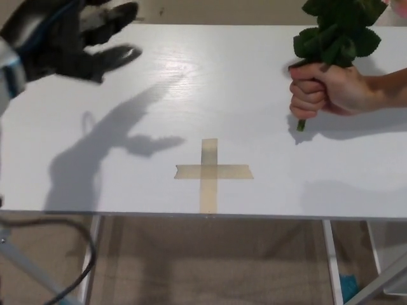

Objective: Use the left hand to pick up the rose and passes it to a human.

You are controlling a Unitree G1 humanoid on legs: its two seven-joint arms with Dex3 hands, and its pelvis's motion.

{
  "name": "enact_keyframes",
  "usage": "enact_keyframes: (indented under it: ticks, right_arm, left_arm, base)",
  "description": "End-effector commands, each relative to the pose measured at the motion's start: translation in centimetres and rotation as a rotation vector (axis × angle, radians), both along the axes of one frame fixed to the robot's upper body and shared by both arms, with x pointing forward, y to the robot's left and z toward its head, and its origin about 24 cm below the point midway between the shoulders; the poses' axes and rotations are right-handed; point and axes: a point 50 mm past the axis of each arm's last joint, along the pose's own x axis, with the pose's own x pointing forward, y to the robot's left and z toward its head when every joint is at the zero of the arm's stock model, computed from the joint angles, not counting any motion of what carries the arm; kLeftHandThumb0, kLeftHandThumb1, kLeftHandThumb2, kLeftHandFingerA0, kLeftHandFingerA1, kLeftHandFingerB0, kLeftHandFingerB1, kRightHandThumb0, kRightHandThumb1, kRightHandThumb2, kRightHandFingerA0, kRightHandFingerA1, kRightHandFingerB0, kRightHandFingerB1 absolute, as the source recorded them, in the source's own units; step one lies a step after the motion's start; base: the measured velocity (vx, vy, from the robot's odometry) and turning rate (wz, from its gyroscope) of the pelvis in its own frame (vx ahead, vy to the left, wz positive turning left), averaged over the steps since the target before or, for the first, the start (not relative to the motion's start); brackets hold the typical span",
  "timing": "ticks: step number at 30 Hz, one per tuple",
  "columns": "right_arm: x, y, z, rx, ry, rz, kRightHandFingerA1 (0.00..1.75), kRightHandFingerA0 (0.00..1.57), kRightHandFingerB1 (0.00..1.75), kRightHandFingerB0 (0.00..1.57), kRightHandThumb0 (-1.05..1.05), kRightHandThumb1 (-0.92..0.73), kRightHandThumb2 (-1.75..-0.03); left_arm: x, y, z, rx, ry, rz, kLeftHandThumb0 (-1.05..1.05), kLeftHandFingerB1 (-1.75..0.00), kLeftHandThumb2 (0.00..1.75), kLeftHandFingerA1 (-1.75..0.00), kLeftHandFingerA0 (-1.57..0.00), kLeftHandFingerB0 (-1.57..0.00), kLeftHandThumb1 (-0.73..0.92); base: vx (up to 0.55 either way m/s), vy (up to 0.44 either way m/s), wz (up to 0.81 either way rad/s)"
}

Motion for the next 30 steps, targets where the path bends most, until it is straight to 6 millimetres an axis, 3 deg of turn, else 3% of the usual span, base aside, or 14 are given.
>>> enact_keyframes:
  ticks: [1,4,8,12,13,15,19,23,24,25,26,27,29,30]
  right_arm:
    - [-1.6,-0.6,-0.6,-0.013,0.055,-0.001,0.56,0.59,0.35,0.43,-0.6,-0.82,-0.65]
    - [-1.8,-0.5,-0.8,-0.013,0.06,0.0,0.56,0.59,0.35,0.43,-0.6,-0.82,-0.65]
    - [-2.9,-0.5,-1.3,-0.016,0.082,0.004,0.56,0.59,0.35,0.43,-0.6,-0.83,-0.65]
    - [-3.1,-0.5,-1.4,-0.017,0.088,0.003,0.56,0.59,0.35,0.43,-0.6,-0.83,-0.65]
    - [-3.3,-0.5,-1.5,-0.018,0.094,0.001,0.55,0.58,0.35,0.42,-0.6,-0.83,-0.65]
    - [-3.6,-0.4,-1.6,-0.017,0.108,0.002,0.55,0.58,0.35,0.42,-0.6,-0.83,-0.65]
    - [-4.0,-0.4,-1.8,-0.017,0.118,0.01,0.54,0.58,0.34,0.41,-0.6,-0.83,-0.65]
    - [-4.2,-0.5,-1.8,-0.022,0.122,0.008,0.54,0.59,0.35,0.42,-0.6,-0.83,-0.65]
    - [-4.3,-0.5,-1.9,-0.023,0.125,0.009,0.65,0.54,0.52,0.36,-0.59,-0.65,-1.02]
    - [-4.4,-0.5,-1.9,-0.026,0.131,0.01,0.65,0.54,0.52,0.36,-0.59,-0.65,-1.02]
    - [-4.4,-0.5,-1.9,-0.024,0.131,0.01,0.55,0.6,0.35,0.43,-0.6,-0.83,-0.65]
    - [-4.5,-0.4,-2.0,-0.022,0.135,0.008,0.55,0.6,0.35,0.43,-0.6,-0.83,-0.65]
    - [-4.5,-0.4,-2.0,-0.022,0.136,0.008,0.55,0.6,0.35,0.43,-0.6,-0.83,-0.65]
    - [-4.6,-0.3,-2.1,-0.018,0.138,0.003,0.56,0.6,0.35,0.43,-0.6,-0.83,-0.65]
  left_arm:
    - [-8.3,2.1,-2.8,0.026,-0.009,-0.169,-0.42,-0.32,0.54,-0.34,-0.38,-0.37,0.44]
    - [-9.7,2.2,-3.2,0.001,0.02,-0.192,-0.42,-0.32,0.54,-0.34,-0.38,-0.37,0.44]
    - [-17.0,3.4,-5.8,-0.112,0.079,-0.271,-0.43,-0.44,0.64,-0.43,-0.37,-0.48,0.39]
    - [-18.4,3.5,-6.1,-0.135,0.093,-0.283,-0.43,-0.45,0.64,-0.44,-0.38,-0.5,0.39]
    - [-20.1,3.9,-6.7,-0.151,0.12,-0.297,-0.32,-0.4,0.53,-0.41,-0.53,-0.59,0.44]
    - [-23.5,4.7,-7.7,-0.152,0.185,-0.32,-0.33,-0.4,0.53,-0.41,-0.56,-0.6,0.43]
    - [-24.7,5.4,-9.5,-0.095,0.329,-0.332,-0.35,-0.4,0.53,-0.42,-0.6,-0.61,0.44]
    - [-24.6,6.6,-13.3,-0.095,0.531,-0.306,-0.37,-0.39,0.53,-0.42,-0.61,-0.6,0.44]
    - [-24.4,6.7,-14.9,-0.115,0.569,-0.226,-0.38,-0.39,0.54,-0.43,-0.62,-0.6,0.45]
    - [-24.2,6.8,-17.2,-0.136,0.631,-0.114,-0.38,-0.39,0.54,-0.43,-0.62,-0.6,0.45]
    - [-24.2,6.5,-18.8,-0.113,0.631,0.048,-0.39,-0.39,0.53,-0.43,-0.65,-0.6,0.44]
    - [-23.7,6.3,-20.2,-0.05,0.628,0.17,-0.4,-0.39,0.54,-0.43,-0.64,-0.59,0.44]
    - [-23.7,6.3,-20.4,-0.04,0.623,0.181,-0.4,-0.39,0.54,-0.43,-0.64,-0.59,0.44]
    - [-21.9,6.5,-23.8,0.088,0.652,0.342,-0.49,-0.36,0.55,-0.38,-0.52,-0.5,0.47]
  base:
    - [0.0,0.0,0.0]
    - [0.0,0.0,0.0]
    - [0.0,0.0,0.0]
    - [0.0,0.0,0.0]
    - [0.0,0.0,0.0]
    - [0.0,0.0,0.0]
    - [0.0,0.0,0.0]
    - [0.0,0.0,0.0]
    - [0.0,0.0,0.0]
    - [0.0,0.0,0.0]
    - [0.0,0.0,0.0]
    - [0.0,0.0,0.0]
    - [0.0,0.0,0.03]
    - [0.0,0.0,0.0]
